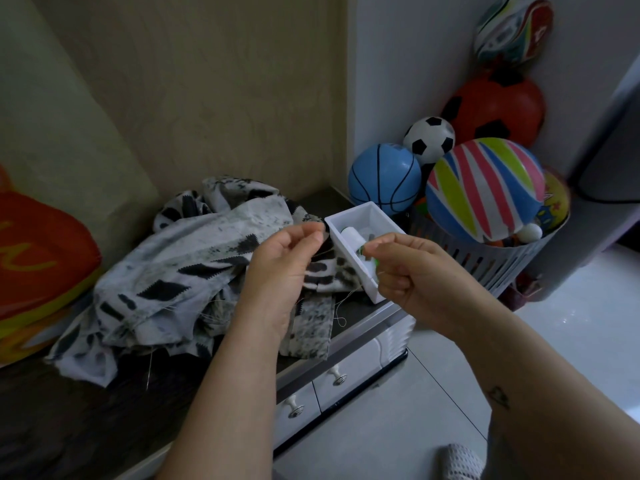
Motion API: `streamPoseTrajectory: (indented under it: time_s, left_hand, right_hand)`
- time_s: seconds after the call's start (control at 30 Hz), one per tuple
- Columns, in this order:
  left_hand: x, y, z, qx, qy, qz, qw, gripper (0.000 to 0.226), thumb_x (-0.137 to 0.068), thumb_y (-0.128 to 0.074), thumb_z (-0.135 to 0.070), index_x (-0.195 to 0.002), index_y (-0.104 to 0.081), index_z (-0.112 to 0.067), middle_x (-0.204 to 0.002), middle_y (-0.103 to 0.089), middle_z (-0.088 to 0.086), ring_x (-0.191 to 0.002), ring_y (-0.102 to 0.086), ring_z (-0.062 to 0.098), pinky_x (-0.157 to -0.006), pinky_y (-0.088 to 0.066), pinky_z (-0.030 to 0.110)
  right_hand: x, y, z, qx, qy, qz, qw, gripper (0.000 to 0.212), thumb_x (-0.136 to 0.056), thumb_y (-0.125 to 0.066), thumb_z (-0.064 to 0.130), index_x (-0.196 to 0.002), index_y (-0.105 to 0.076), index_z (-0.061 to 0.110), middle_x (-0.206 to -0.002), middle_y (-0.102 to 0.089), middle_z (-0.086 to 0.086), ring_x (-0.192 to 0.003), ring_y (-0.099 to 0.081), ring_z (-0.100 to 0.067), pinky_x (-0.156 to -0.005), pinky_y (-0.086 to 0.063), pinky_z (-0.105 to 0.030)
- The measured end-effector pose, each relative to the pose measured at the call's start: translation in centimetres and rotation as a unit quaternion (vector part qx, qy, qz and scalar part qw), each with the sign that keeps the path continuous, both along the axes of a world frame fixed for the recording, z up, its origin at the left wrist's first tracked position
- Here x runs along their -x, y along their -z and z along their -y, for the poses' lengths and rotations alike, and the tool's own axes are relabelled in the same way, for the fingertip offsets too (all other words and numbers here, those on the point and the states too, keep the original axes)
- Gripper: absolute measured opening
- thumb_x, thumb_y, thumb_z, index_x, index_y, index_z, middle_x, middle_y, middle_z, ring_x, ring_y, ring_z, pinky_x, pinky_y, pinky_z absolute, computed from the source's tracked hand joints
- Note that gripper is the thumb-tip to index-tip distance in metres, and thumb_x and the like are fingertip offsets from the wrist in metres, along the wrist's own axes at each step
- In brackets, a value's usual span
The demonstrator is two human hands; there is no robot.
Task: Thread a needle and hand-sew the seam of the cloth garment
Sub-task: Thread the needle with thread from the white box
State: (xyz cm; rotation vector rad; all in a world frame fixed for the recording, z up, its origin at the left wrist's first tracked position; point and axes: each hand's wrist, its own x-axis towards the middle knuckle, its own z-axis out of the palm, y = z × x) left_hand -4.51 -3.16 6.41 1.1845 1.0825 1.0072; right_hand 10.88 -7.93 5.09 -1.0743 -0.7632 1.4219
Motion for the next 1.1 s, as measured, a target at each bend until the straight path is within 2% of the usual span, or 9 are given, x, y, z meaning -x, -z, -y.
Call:
streamPoseTrajectory:
  time_s: [0.13, 0.27, 0.37, 0.5, 0.67, 0.8, 0.93, 1.03, 1.1]
  left_hand:
    - [0.4, 0.2, 0.0, -0.147, 0.062, -0.107, 0.981, 0.027, -0.09, -0.061, -0.016, -0.102, -0.063, -0.04, -0.108, -0.06, -0.021, -0.102, -0.054, -0.007, -0.081, -0.044, 0.009]
    - [0.0, 0.3, 0.6, -0.265, 0.126, -0.182, 0.938, 0.027, -0.086, -0.066, -0.023, -0.099, -0.061, -0.046, -0.117, -0.054, -0.022, -0.118, -0.047, -0.003, -0.092, -0.036, 0.004]
    - [-0.1, 0.7, 0.5, -0.293, 0.114, -0.212, 0.925, 0.02, -0.085, -0.067, -0.025, -0.085, -0.063, -0.045, -0.107, -0.058, -0.023, -0.114, -0.051, 0.004, -0.094, -0.039, 0.014]
    - [0.0, 0.8, 0.2, -0.312, 0.097, -0.234, 0.916, 0.015, -0.085, -0.067, -0.022, -0.083, -0.066, -0.036, -0.102, -0.06, -0.022, -0.111, -0.05, 0.004, -0.088, -0.032, 0.0]
    - [0.0, 1.1, 0.4, -0.322, 0.109, -0.238, 0.91, 0.023, -0.082, -0.068, -0.024, -0.101, -0.066, -0.038, -0.109, -0.059, -0.021, -0.113, -0.048, 0.001, -0.091, -0.031, 0.002]
    - [-0.2, 1.0, 0.3, -0.338, 0.089, -0.241, 0.905, 0.01, -0.082, -0.067, -0.027, -0.086, -0.067, -0.036, -0.1, -0.061, -0.024, -0.108, -0.05, 0.001, -0.09, -0.033, 0.004]
    - [-0.2, 1.2, 0.0, -0.364, 0.068, -0.25, 0.895, 0.005, -0.084, -0.065, -0.03, -0.084, -0.067, -0.034, -0.096, -0.062, -0.023, -0.105, -0.052, 0.003, -0.088, -0.033, 0.003]
    - [-0.2, 1.5, -0.1, -0.387, 0.046, -0.266, 0.882, 0.013, -0.079, -0.056, -0.04, -0.081, -0.067, -0.033, -0.094, -0.062, -0.022, -0.103, -0.052, 0.005, -0.089, -0.037, 0.011]
    - [-0.2, 1.5, 0.0, -0.398, 0.021, -0.282, 0.873, 0.021, -0.077, -0.051, -0.043, -0.079, -0.068, -0.031, -0.092, -0.061, -0.021, -0.102, -0.052, 0.007, -0.092, -0.043, 0.026]
  right_hand:
    - [-0.2, -0.1, 0.1, -0.003, -0.009, 0.016, 1.0, 0.01, -0.073, -0.064, 0.014, -0.062, -0.066, 0.014, -0.05, -0.029, 0.002, -0.043, -0.025, -0.008, -0.044, -0.021, -0.019]
    - [-0.5, -0.2, 0.1, 0.0, -0.032, 0.043, 0.999, 0.008, -0.081, -0.061, 0.012, -0.078, -0.061, 0.005, -0.049, -0.032, 0.002, -0.043, -0.027, -0.008, -0.043, -0.023, -0.019]
    - [-0.6, -0.1, 0.1, 0.004, -0.031, 0.046, 0.998, 0.009, -0.084, -0.058, 0.009, -0.077, -0.062, 0.005, -0.049, -0.032, 0.001, -0.042, -0.025, -0.008, -0.043, -0.022, -0.02]
    - [-0.7, -0.3, 0.0, -0.001, -0.033, 0.051, 0.998, 0.007, -0.081, -0.06, 0.01, -0.078, -0.063, 0.003, -0.05, -0.03, 0.0, -0.043, -0.024, -0.009, -0.044, -0.021, -0.02]
    - [-0.7, -0.3, 0.0, 0.002, -0.037, 0.046, 0.998, 0.018, -0.086, -0.057, 0.008, -0.069, -0.064, 0.009, -0.049, -0.031, 0.001, -0.043, -0.025, -0.009, -0.042, -0.023, -0.019]
    - [-0.6, -0.4, 0.0, 0.005, -0.043, 0.057, 0.997, 0.014, -0.085, -0.058, 0.009, -0.073, -0.066, 0.007, -0.049, -0.031, 0.001, -0.043, -0.025, -0.009, -0.043, -0.023, -0.02]
    - [-0.7, -0.4, 0.0, 0.003, -0.036, 0.055, 0.998, 0.012, -0.084, -0.059, 0.008, -0.073, -0.064, 0.007, -0.05, -0.029, 0.0, -0.042, -0.024, -0.009, -0.043, -0.022, -0.02]
    - [-0.8, -0.4, 0.0, -0.01, -0.044, 0.06, 0.997, 0.008, -0.076, -0.063, 0.01, -0.069, -0.063, 0.009, -0.051, -0.03, -0.002, -0.043, -0.024, -0.01, -0.044, -0.021, -0.021]
    - [-0.7, -0.4, 0.0, -0.021, -0.052, 0.06, 0.997, 0.007, -0.07, -0.065, 0.015, -0.069, -0.062, 0.009, -0.05, -0.032, -0.001, -0.043, -0.025, -0.009, -0.044, -0.022, -0.02]
